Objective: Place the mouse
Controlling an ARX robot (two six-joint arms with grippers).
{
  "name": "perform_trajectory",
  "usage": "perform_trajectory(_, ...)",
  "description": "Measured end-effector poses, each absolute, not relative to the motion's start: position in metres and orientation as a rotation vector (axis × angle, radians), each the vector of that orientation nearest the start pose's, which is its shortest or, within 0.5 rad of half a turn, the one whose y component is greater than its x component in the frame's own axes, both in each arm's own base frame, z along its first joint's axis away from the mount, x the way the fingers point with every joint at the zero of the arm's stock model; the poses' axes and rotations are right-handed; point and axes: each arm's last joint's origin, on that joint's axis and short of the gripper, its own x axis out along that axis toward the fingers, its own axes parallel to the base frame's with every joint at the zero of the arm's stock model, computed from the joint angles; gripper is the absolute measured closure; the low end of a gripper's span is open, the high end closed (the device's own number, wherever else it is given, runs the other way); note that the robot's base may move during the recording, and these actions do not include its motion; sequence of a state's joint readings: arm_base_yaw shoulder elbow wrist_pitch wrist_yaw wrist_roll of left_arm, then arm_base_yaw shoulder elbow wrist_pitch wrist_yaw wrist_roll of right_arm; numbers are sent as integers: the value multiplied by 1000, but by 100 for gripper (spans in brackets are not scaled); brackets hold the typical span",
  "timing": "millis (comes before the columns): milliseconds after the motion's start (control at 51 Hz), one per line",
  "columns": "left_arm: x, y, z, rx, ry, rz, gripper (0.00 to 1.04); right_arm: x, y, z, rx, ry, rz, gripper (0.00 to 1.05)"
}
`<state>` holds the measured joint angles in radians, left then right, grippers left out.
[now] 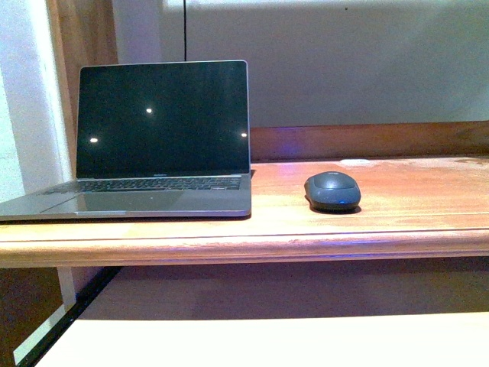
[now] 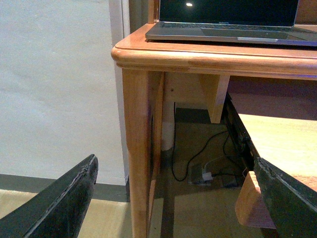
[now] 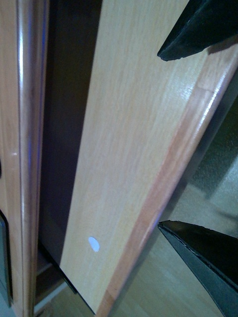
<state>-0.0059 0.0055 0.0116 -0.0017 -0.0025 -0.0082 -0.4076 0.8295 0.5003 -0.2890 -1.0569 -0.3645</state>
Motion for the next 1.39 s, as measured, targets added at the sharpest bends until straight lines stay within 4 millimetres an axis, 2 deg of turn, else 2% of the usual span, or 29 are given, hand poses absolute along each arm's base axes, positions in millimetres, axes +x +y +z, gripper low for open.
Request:
perform_trajectory(235,97,-1,167,-8,-4,-3,8,150,-53,197,41,381,778,7)
perform_trajectory(510,97,-1,167,-8,-4,-3,8,153,-43,181,-83,338,828,7)
perform_trajectory(667,97,-1,167,-8,-4,-3,8,154,-43,182,-64,329,842,7)
perform_trajectory(962,97,0,167,-8,-4,-3,8,155,-76,203,160,379,793,7)
perform_trajectory(1099,97,0,167,-8,-4,-3,8,142,-78,190,228,502,814,7)
perform_trajectory(1393,97,0,167,-8,-4,-3,8,139,-78,186,97,457,863,7)
